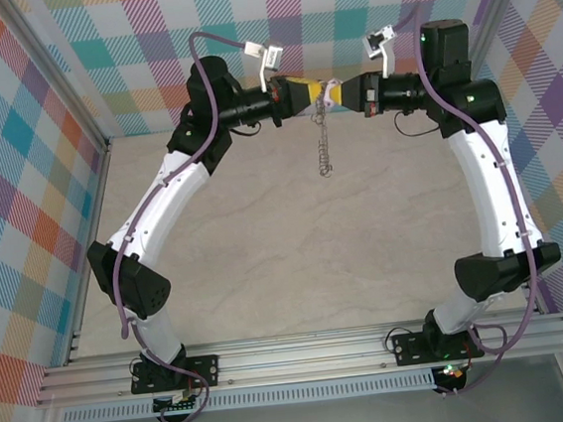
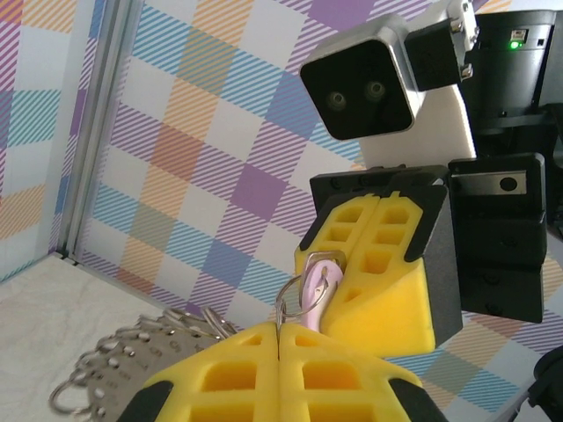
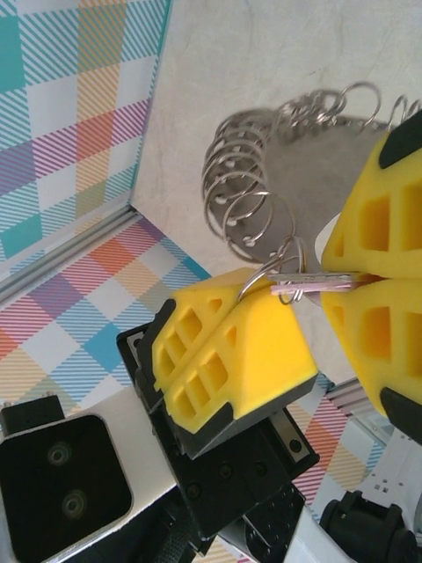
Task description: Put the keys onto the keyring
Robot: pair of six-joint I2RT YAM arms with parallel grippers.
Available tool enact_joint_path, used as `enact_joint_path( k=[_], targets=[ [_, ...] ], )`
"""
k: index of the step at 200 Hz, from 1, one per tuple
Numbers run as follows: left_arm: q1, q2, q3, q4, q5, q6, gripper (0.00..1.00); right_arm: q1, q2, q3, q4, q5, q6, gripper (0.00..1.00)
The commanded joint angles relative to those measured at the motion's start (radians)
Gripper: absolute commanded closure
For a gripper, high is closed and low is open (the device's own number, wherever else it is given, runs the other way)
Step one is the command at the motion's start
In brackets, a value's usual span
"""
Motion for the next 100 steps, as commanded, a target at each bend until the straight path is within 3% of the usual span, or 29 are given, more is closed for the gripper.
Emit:
enact_joint_path(
  k=[1, 100],
  targets=[
    [0.007, -0.032, 0.052, 0.01, 0.021, 0.024, 1.0, -0.002, 0.025, 0.06, -0.045, -0.056, -0.03, 1.0],
    [-0.001, -0.013, 0.077, 0.0, -0.002, 0.025, 1.0, 0.011, 0.064, 0.127, -0.152, -0.021, -0.105, 1.0]
  ],
)
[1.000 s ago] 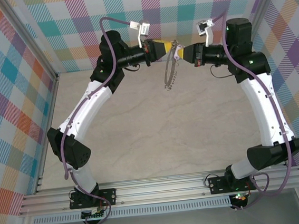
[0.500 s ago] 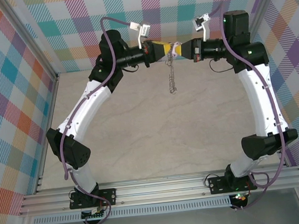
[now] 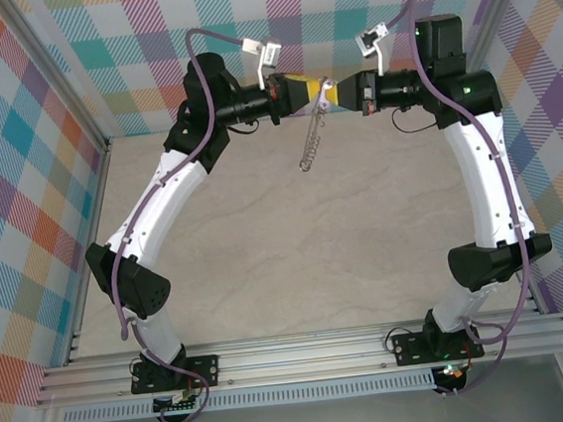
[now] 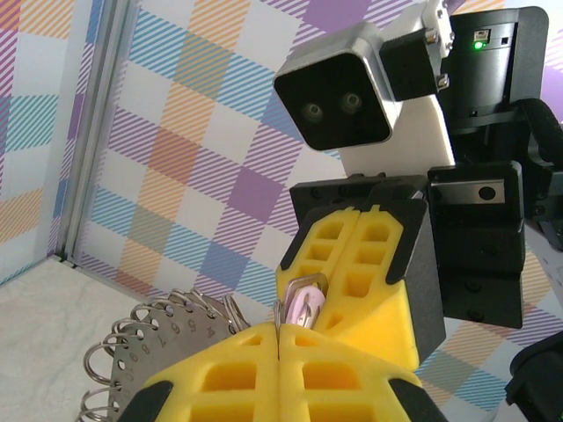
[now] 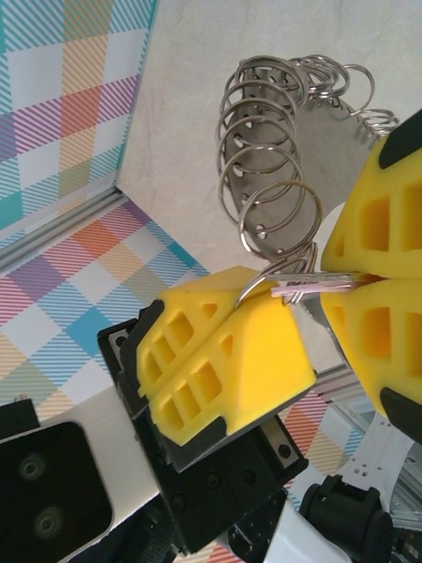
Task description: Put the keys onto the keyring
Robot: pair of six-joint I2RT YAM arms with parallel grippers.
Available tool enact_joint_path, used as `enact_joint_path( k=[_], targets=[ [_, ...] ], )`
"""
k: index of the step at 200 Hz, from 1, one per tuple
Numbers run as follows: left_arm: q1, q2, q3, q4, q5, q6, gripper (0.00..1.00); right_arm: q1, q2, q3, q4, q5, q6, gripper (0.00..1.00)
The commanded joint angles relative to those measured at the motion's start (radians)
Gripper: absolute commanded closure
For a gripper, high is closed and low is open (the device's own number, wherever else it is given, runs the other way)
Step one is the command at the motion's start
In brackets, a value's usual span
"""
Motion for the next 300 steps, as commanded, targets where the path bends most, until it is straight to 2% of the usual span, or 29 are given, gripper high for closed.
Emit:
enact_joint_path(
  k=[1, 115, 172, 300],
  targets=[
    [-0.001, -0.013, 0.042, 0.029, -0.008, 0.022, 1.0, 0.0, -0.001, 0.021, -0.05, 0.017, -0.051, 1.0],
    [-0.001, -0.007, 0.055, 0.012, -0.018, 0.026, 1.0, -0.006, -0.063, -0.116, 0.016, 0.005, -0.015, 1.0],
    [0.001, -0.014, 0.047, -0.002, -0.015, 0.036, 1.0, -0.008, -0.054, -0.069, -0.001, 0.047, -0.023, 1.0],
    [-0.001, -0.011, 0.045, 0.0, -0.003, 0.035, 1.0, -0.008, 0.009, 0.054, -0.049, 0.031, -0.026, 1.0]
  ],
)
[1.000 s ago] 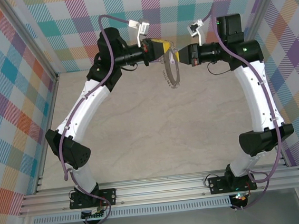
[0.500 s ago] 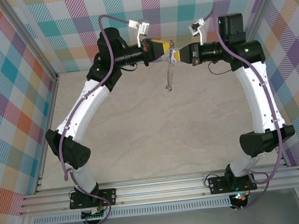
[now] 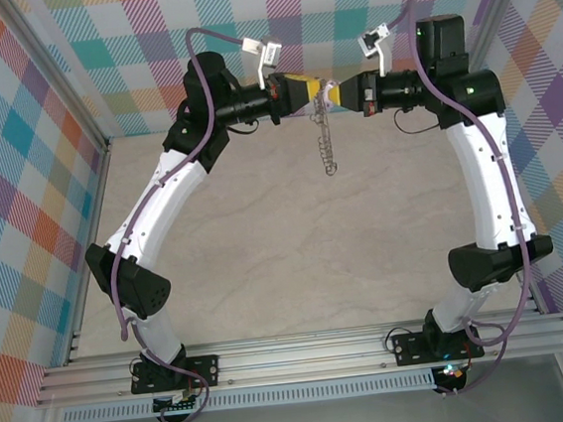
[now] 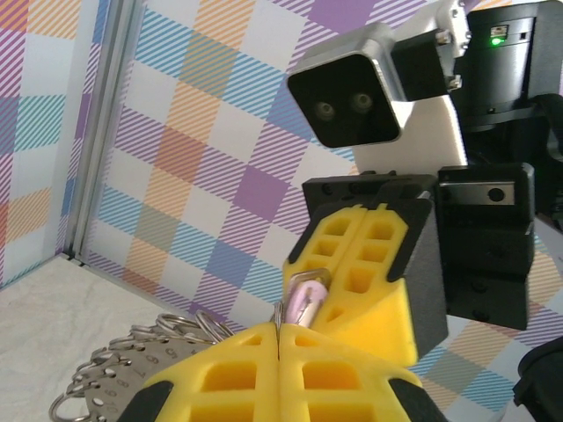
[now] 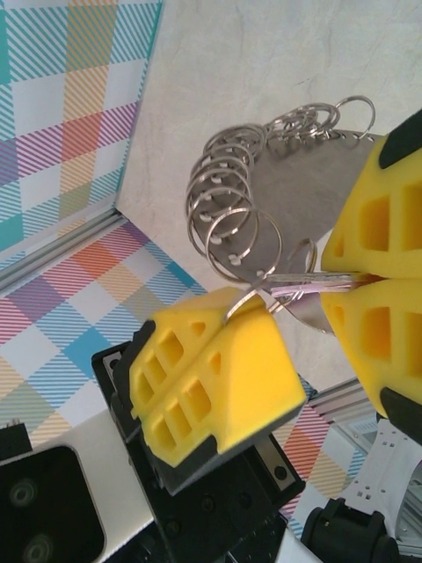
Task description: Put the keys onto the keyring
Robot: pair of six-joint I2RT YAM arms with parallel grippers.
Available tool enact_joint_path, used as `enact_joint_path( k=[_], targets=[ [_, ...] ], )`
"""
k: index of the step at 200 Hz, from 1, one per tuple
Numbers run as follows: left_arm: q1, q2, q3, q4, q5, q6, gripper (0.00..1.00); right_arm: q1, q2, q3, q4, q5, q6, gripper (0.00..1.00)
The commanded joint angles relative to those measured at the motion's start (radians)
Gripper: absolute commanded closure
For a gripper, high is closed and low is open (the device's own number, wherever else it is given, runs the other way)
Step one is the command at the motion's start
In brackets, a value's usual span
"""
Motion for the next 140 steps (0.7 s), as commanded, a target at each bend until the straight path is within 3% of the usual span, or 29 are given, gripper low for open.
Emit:
enact_joint_path(
  k=[1, 140],
  targets=[
    [0.0, -0.011, 0.032, 0.03, 0.011, 0.015, 1.0, -0.007, 0.01, 0.032, -0.015, -0.02, -0.003, 1.0],
    [0.0, 0.017, 0.073, 0.023, 0.01, 0.007, 1.0, -0.007, -0.03, -0.113, 0.067, -0.062, 0.04, 1.0]
  ],
)
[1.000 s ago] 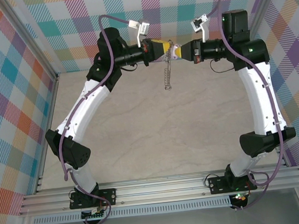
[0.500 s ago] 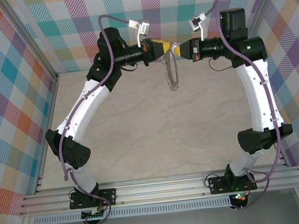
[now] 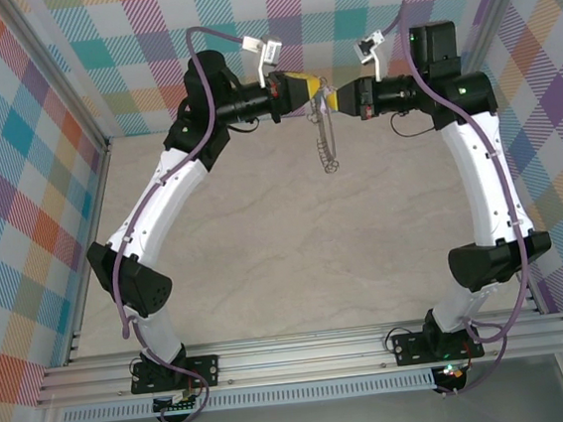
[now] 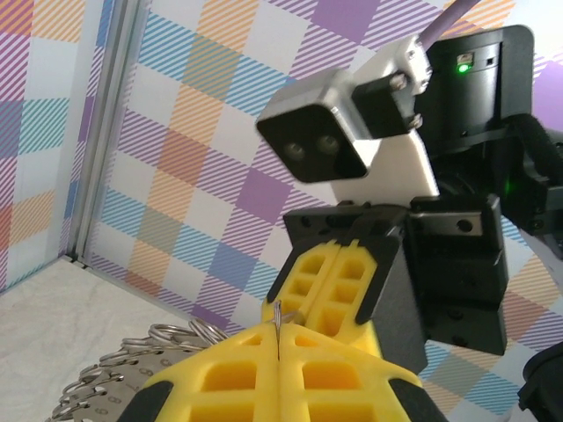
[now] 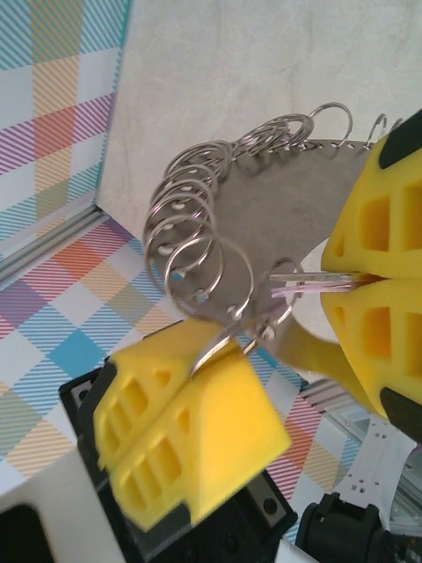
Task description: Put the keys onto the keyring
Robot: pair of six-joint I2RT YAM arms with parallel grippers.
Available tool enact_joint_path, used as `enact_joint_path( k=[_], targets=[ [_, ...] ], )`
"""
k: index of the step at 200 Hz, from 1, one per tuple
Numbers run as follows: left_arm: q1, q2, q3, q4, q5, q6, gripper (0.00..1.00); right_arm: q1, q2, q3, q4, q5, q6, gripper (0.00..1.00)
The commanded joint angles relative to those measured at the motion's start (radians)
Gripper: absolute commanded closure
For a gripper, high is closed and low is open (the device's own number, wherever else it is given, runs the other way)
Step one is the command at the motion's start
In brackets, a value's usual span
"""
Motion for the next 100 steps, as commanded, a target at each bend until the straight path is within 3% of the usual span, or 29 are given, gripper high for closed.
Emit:
enact_joint_path(
  k=[1, 100],
  targets=[
    [0.0, 0.003, 0.053, 0.024, 0.012, 0.008, 1.0, -0.007, -0.028, -0.034, 0.044, -0.043, 0.024, 1.0],
    [0.0, 0.023, 0.083, 0.013, 0.01, 0.005, 1.0, -0.007, -0.025, -0.053, 0.06, -0.049, 0.025, 1.0]
  ],
)
